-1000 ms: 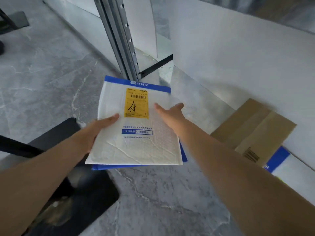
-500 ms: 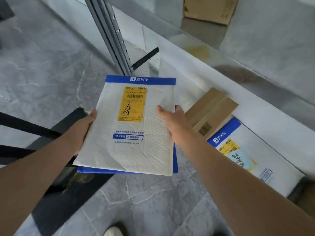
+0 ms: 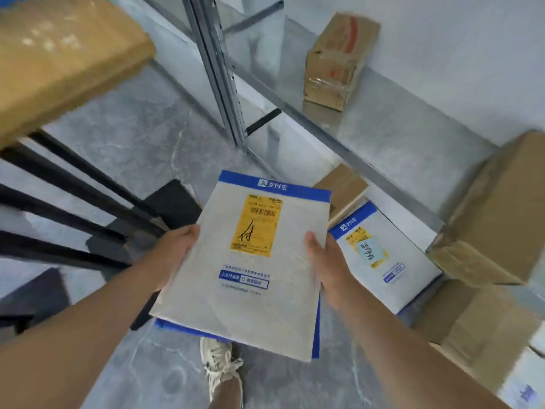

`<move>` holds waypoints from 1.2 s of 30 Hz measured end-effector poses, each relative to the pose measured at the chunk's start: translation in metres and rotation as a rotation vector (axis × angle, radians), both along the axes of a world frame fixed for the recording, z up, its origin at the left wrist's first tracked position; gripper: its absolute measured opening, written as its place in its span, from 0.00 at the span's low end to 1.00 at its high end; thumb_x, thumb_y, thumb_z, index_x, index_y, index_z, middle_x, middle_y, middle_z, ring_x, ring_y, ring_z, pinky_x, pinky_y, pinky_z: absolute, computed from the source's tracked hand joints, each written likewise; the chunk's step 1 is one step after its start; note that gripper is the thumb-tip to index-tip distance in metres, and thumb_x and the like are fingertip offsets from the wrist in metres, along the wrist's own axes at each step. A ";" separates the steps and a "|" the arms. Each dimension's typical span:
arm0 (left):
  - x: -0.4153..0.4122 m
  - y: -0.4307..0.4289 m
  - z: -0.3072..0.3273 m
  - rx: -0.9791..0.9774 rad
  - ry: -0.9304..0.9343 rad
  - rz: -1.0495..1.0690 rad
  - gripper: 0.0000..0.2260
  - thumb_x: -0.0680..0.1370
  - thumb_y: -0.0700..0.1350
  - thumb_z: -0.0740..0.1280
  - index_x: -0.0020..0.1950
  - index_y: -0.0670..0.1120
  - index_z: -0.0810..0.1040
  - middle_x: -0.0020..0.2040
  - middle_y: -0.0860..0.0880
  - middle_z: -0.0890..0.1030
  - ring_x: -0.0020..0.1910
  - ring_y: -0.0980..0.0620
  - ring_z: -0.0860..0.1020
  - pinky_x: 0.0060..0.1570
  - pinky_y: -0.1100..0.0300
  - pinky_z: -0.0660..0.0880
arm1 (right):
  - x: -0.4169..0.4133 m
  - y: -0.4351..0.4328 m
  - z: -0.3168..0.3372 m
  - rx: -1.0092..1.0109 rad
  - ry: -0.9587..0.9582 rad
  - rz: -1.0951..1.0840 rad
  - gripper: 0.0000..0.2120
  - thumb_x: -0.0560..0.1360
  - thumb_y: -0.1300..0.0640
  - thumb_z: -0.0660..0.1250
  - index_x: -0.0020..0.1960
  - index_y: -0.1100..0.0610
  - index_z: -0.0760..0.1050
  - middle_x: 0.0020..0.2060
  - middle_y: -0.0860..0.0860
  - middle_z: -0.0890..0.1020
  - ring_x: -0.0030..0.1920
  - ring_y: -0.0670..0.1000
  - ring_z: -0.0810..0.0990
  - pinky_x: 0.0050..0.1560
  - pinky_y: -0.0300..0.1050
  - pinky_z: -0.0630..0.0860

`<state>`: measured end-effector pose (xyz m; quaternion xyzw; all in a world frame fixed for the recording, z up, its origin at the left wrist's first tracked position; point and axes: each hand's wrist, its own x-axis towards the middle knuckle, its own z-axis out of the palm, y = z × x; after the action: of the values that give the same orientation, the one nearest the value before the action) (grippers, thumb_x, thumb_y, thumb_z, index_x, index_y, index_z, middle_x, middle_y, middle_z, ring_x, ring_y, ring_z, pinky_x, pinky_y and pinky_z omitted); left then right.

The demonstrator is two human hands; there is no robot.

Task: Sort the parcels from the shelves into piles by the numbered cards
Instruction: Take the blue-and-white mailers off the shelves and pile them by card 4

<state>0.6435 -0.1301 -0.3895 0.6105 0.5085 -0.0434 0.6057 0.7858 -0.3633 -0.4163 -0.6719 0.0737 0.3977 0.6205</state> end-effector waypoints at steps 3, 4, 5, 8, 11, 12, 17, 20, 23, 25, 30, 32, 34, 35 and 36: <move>-0.021 -0.040 0.042 0.014 -0.073 0.102 0.09 0.81 0.46 0.62 0.51 0.46 0.81 0.52 0.41 0.83 0.49 0.43 0.81 0.57 0.47 0.76 | -0.010 -0.025 0.054 0.012 -0.027 -0.002 0.19 0.79 0.48 0.63 0.68 0.52 0.70 0.58 0.50 0.81 0.56 0.52 0.81 0.56 0.52 0.79; -0.028 -0.054 0.059 0.023 -0.111 0.128 0.08 0.81 0.45 0.62 0.51 0.45 0.81 0.51 0.41 0.83 0.46 0.45 0.80 0.53 0.51 0.77 | -0.014 -0.033 0.072 -0.001 -0.036 -0.002 0.19 0.79 0.48 0.64 0.68 0.52 0.71 0.58 0.50 0.81 0.56 0.52 0.81 0.55 0.51 0.79; -0.034 -0.066 0.079 0.048 -0.146 0.142 0.08 0.81 0.43 0.62 0.51 0.45 0.80 0.48 0.42 0.83 0.43 0.48 0.79 0.48 0.56 0.78 | -0.019 -0.041 0.092 -0.017 -0.042 0.005 0.19 0.78 0.47 0.64 0.67 0.52 0.71 0.58 0.50 0.82 0.55 0.52 0.81 0.55 0.51 0.79; -0.054 -0.094 0.149 0.190 -0.182 0.099 0.06 0.81 0.44 0.64 0.50 0.46 0.81 0.46 0.46 0.83 0.43 0.49 0.80 0.49 0.55 0.80 | -0.035 -0.067 0.159 -0.044 -0.038 0.007 0.19 0.77 0.44 0.65 0.65 0.51 0.73 0.56 0.51 0.82 0.54 0.54 0.82 0.57 0.56 0.78; -0.076 -0.119 0.227 0.271 -0.196 -0.015 0.09 0.81 0.47 0.63 0.51 0.49 0.82 0.47 0.50 0.84 0.44 0.51 0.82 0.48 0.55 0.79 | -0.066 -0.102 0.230 -0.050 -0.017 -0.037 0.17 0.77 0.43 0.64 0.63 0.50 0.73 0.56 0.51 0.82 0.56 0.56 0.81 0.58 0.59 0.77; -0.084 -0.128 0.251 0.277 -0.215 -0.044 0.09 0.81 0.47 0.62 0.51 0.50 0.82 0.45 0.52 0.84 0.42 0.54 0.81 0.45 0.58 0.78 | -0.076 -0.115 0.252 -0.058 -0.009 -0.050 0.18 0.77 0.43 0.64 0.63 0.50 0.73 0.57 0.51 0.82 0.56 0.56 0.81 0.59 0.59 0.77; -0.119 -0.166 0.359 0.269 -0.326 -0.026 0.12 0.81 0.47 0.61 0.42 0.52 0.82 0.39 0.55 0.81 0.40 0.55 0.78 0.46 0.57 0.76 | -0.119 -0.156 0.356 -0.022 -0.023 -0.115 0.15 0.79 0.43 0.60 0.60 0.50 0.74 0.56 0.52 0.82 0.56 0.56 0.81 0.60 0.59 0.76; -0.158 -0.179 0.404 0.241 -0.382 0.024 0.11 0.80 0.48 0.62 0.43 0.54 0.83 0.45 0.51 0.83 0.44 0.52 0.79 0.55 0.49 0.77 | -0.141 -0.164 0.414 -0.038 -0.093 -0.166 0.16 0.80 0.43 0.58 0.60 0.52 0.74 0.53 0.51 0.83 0.54 0.55 0.82 0.60 0.58 0.76; -0.205 -0.183 0.442 0.246 -0.456 0.037 0.09 0.80 0.49 0.63 0.46 0.55 0.83 0.49 0.52 0.84 0.49 0.49 0.82 0.57 0.47 0.77 | -0.174 -0.167 0.459 0.013 -0.188 -0.174 0.13 0.81 0.51 0.61 0.63 0.53 0.74 0.56 0.52 0.83 0.55 0.56 0.81 0.59 0.58 0.76; -0.241 -0.185 0.469 0.264 -0.487 0.111 0.08 0.80 0.48 0.64 0.49 0.57 0.83 0.48 0.53 0.84 0.50 0.50 0.82 0.53 0.53 0.79 | -0.204 -0.163 0.488 0.034 -0.248 -0.150 0.13 0.80 0.54 0.64 0.63 0.53 0.75 0.55 0.51 0.83 0.55 0.56 0.82 0.59 0.59 0.77; -0.328 -0.184 0.521 0.267 -0.556 0.208 0.09 0.80 0.48 0.65 0.58 0.51 0.81 0.49 0.51 0.85 0.47 0.50 0.84 0.43 0.59 0.80 | -0.277 -0.146 0.539 0.067 -0.343 -0.105 0.07 0.78 0.53 0.67 0.55 0.49 0.77 0.52 0.49 0.84 0.54 0.55 0.83 0.57 0.57 0.78; -0.354 -0.187 0.534 0.228 -0.600 0.270 0.09 0.80 0.46 0.65 0.57 0.51 0.82 0.48 0.51 0.86 0.46 0.49 0.84 0.44 0.56 0.81 | -0.299 -0.140 0.556 0.071 -0.398 -0.073 0.03 0.77 0.52 0.68 0.51 0.46 0.77 0.53 0.49 0.83 0.52 0.54 0.83 0.57 0.56 0.78; -0.375 -0.189 0.543 0.202 -0.637 0.326 0.08 0.80 0.45 0.65 0.55 0.52 0.82 0.46 0.53 0.86 0.45 0.51 0.84 0.43 0.57 0.81 | -0.317 -0.136 0.570 0.067 -0.428 -0.057 0.05 0.77 0.51 0.68 0.52 0.45 0.76 0.53 0.49 0.83 0.51 0.53 0.82 0.56 0.55 0.79; -0.384 -0.190 0.547 0.187 -0.655 0.351 0.07 0.79 0.44 0.65 0.53 0.53 0.82 0.46 0.53 0.86 0.45 0.52 0.84 0.44 0.56 0.81 | -0.324 -0.134 0.576 0.078 -0.432 -0.048 0.06 0.77 0.50 0.68 0.53 0.46 0.75 0.52 0.49 0.83 0.51 0.53 0.83 0.55 0.55 0.79; -0.391 -0.191 0.549 0.174 -0.670 0.369 0.07 0.79 0.44 0.66 0.52 0.54 0.82 0.47 0.53 0.86 0.46 0.51 0.84 0.47 0.54 0.81 | -0.329 -0.132 0.581 0.086 -0.437 -0.040 0.07 0.77 0.50 0.68 0.55 0.47 0.76 0.52 0.50 0.83 0.50 0.54 0.83 0.55 0.55 0.79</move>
<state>0.2521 -0.3210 0.1594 0.5382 0.3854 0.3111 0.6819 0.4563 -0.4956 0.1649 -0.7134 -0.0662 0.2331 0.6576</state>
